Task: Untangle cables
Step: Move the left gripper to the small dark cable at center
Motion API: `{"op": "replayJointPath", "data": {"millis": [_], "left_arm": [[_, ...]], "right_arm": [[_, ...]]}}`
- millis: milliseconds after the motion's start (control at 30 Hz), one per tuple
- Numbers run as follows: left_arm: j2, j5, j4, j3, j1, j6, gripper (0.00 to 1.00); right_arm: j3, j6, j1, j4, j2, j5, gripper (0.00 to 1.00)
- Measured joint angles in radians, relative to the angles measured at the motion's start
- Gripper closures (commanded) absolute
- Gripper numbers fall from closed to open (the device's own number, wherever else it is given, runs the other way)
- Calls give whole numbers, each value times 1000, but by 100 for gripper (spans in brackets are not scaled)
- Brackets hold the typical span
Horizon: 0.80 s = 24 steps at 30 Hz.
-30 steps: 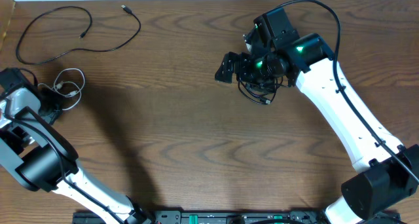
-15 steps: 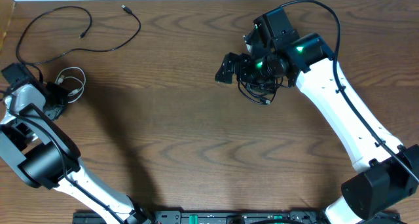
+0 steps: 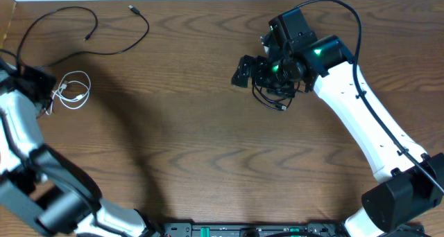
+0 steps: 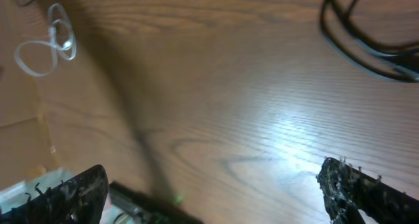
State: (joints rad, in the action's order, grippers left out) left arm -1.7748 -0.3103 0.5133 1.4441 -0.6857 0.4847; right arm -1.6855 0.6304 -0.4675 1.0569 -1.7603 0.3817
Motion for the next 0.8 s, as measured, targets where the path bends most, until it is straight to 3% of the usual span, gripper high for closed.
{"op": "replayJointPath", "data": {"millis": [33, 133, 333, 567, 800], "left_arm": [[26, -58, 1, 4, 2, 19, 56], [52, -261, 5, 11, 32, 54, 34], [39, -444, 138, -14, 248, 3, 32], [35, -352, 242, -52, 613, -109, 32], [-1, -188, 132, -70, 946, -123, 32]], "right_arm": [[0, 0, 2, 5, 0, -20, 1], [0, -3, 28, 33, 0, -85, 1], [0, -10, 169, 135, 0, -237, 1], [5, -11, 371, 196, 0, -433, 1], [72, -10, 476, 119, 0, -473, 1]]}}
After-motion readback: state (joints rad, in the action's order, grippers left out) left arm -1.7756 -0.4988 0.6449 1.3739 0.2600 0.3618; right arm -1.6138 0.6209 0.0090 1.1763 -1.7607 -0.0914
